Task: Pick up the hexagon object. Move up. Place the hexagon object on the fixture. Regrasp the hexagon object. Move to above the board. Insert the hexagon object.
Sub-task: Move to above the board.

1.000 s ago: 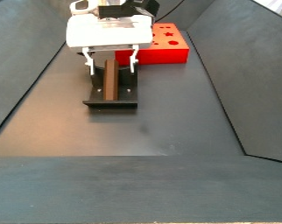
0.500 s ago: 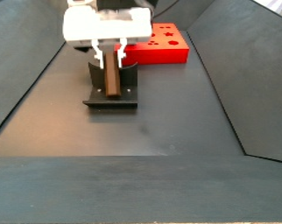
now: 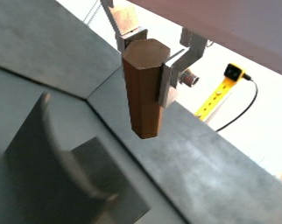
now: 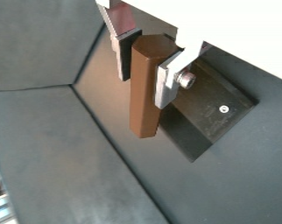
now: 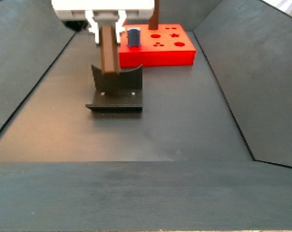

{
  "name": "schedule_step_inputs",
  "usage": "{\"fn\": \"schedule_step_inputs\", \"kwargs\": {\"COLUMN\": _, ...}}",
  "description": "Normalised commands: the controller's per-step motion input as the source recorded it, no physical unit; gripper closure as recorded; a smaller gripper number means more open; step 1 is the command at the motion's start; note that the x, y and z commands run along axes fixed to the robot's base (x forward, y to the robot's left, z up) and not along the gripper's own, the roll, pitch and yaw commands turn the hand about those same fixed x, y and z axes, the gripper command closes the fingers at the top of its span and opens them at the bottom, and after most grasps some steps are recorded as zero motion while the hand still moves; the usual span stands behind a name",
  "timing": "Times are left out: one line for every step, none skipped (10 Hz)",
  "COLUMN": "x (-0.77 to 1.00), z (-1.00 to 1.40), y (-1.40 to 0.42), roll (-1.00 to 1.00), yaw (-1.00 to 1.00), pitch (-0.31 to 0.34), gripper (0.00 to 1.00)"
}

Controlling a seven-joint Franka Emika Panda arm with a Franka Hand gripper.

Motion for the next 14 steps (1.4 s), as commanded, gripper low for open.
{"fn": "schedule_step_inputs", "kwargs": {"x": 0.05, "z": 1.0, "y": -0.01, "roll": -0.03, "yaw": 0.01, "pitch": -0.023, "gripper": 1.0}}
{"fn": "schedule_step_inputs", "kwargs": {"x": 0.04, "z": 1.0, "y": -0.01, "roll": -0.03, "yaw": -0.01, "pitch": -0.001, "gripper": 1.0}}
{"fn": "schedule_step_inputs", "kwargs": {"x": 0.02, "z": 1.0, "y": -0.01, "roll": -0.03, "yaw": -0.02, "pitch": 0.019, "gripper": 1.0}}
{"fn": "schedule_step_inputs", "kwargs": {"x": 0.0, "z": 0.85, "y": -0.01, "roll": -0.04, "yaw": -0.02, "pitch": 0.035, "gripper": 1.0}}
{"fn": "schedule_step_inputs", "kwargs": {"x": 0.0, "z": 0.74, "y": 0.0, "roll": -0.04, "yaw": -0.01, "pitch": 0.044, "gripper": 1.0}}
{"fn": "schedule_step_inputs", "kwargs": {"x": -0.01, "z": 0.52, "y": 0.0, "roll": -0.05, "yaw": -0.01, "pitch": 0.056, "gripper": 1.0}}
{"fn": "schedule_step_inputs", "kwargs": {"x": -0.02, "z": 0.3, "y": 0.0, "roll": -0.05, "yaw": 0.0, "pitch": 0.07, "gripper": 1.0}}
{"fn": "schedule_step_inputs", "kwargs": {"x": -0.57, "z": 0.45, "y": -1.0, "roll": -1.0, "yaw": -0.19, "pitch": -0.024, "gripper": 1.0}}
{"fn": "schedule_step_inputs", "kwargs": {"x": -0.57, "z": 0.43, "y": -1.0, "roll": -1.0, "yaw": -0.19, "pitch": -0.034, "gripper": 1.0}}
{"fn": "schedule_step_inputs", "kwargs": {"x": -0.61, "z": 0.45, "y": -1.0, "roll": -1.0, "yaw": -0.19, "pitch": -0.038, "gripper": 1.0}}
{"fn": "schedule_step_inputs", "kwargs": {"x": -0.64, "z": 0.45, "y": -1.0, "roll": -1.0, "yaw": -0.2, "pitch": -0.041, "gripper": 1.0}}
{"fn": "schedule_step_inputs", "kwargs": {"x": -0.65, "z": 0.46, "y": -1.0, "roll": -1.0, "yaw": -0.2, "pitch": -0.04, "gripper": 1.0}}
{"fn": "schedule_step_inputs", "kwargs": {"x": -0.68, "z": 0.47, "y": -1.0, "roll": -1.0, "yaw": -0.2, "pitch": -0.034, "gripper": 1.0}}
{"fn": "schedule_step_inputs", "kwargs": {"x": -0.7, "z": 0.47, "y": -1.0, "roll": -1.0, "yaw": -0.21, "pitch": -0.028, "gripper": 1.0}}
